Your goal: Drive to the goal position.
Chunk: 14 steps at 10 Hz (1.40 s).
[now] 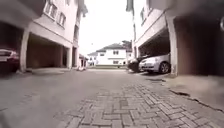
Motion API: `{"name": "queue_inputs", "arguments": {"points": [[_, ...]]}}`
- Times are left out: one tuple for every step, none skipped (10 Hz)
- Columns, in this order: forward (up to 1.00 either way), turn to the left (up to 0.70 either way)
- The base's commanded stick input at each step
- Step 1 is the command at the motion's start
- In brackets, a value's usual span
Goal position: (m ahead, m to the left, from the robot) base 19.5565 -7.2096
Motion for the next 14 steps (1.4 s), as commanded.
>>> {"name": "queue_inputs", "arguments": {"points": [[0.70,0.00],[0.70,0.00],[0.70,0.00],[0.70,0.00],[0.70,0.00],[0.70,0.00],[0.70,0.00],[0.70,0.00],[0.70,0.00],[0.70,0.00],[0.70,0.00],[0.70,0.00],[0.70,0.00],[0.70,0.00]]}}
